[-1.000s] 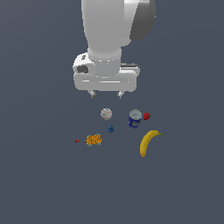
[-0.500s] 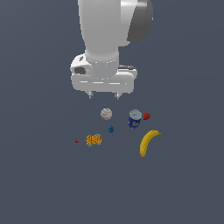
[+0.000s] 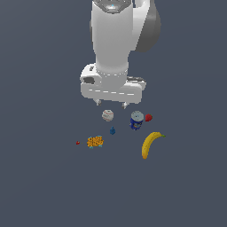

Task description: Pick up a designated object from a clutter of objects.

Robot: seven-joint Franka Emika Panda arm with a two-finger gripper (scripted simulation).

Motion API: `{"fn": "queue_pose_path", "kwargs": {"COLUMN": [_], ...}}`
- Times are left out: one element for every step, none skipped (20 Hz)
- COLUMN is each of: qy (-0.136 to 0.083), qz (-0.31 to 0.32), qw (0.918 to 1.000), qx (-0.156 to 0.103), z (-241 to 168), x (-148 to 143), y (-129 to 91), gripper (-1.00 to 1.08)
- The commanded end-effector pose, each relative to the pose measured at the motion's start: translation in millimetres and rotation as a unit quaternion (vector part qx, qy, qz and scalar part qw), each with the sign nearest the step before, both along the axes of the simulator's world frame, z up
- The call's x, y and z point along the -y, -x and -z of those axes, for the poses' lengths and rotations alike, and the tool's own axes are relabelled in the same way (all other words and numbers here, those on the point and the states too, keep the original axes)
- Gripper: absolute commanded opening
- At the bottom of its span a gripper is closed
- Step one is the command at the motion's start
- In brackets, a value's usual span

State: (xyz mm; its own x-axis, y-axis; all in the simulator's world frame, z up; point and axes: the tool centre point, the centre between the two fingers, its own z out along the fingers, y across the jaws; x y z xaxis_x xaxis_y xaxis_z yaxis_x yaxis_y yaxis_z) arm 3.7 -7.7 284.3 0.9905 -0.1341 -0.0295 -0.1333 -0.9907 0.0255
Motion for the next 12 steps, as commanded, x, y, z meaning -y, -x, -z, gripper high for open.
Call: {"fn": "queue_pose_path", "kwargs": {"qy": [0.0,0.0,0.0,0.001,0.001,0.001,0.001,0.001,0.001,0.001,0.001,0.001], "qz": [0.016,0.023,0.031,0.039,0.048,0.056,0.065,0.073,0.082,0.09,0.099,0.107], "qw": [0.9999,0.9997,0.9995,0.9992,0.9989,0.9984,0.9979,0.9973,0.9966,0.9959,0.9951,0.9942], "qx": [0.001,0.002,0.002,0.003,0.004,0.004,0.005,0.006,0.006,0.007,0.007,0.008], "z": [9,13,18,23,28,33,38,43,48,53,58,63], "x": [-10,-14,-18,-23,-28,-34,-39,-44,-49,-55,-60,-65], "y": [-5,-8,-10,-12,-15,-17,-19,-21,-23,-25,-27,-29], "gripper": [1.0,1.0,1.0,1.0,1.0,1.0,1.0,1.0,1.0,1.0,1.0,1.0]}}
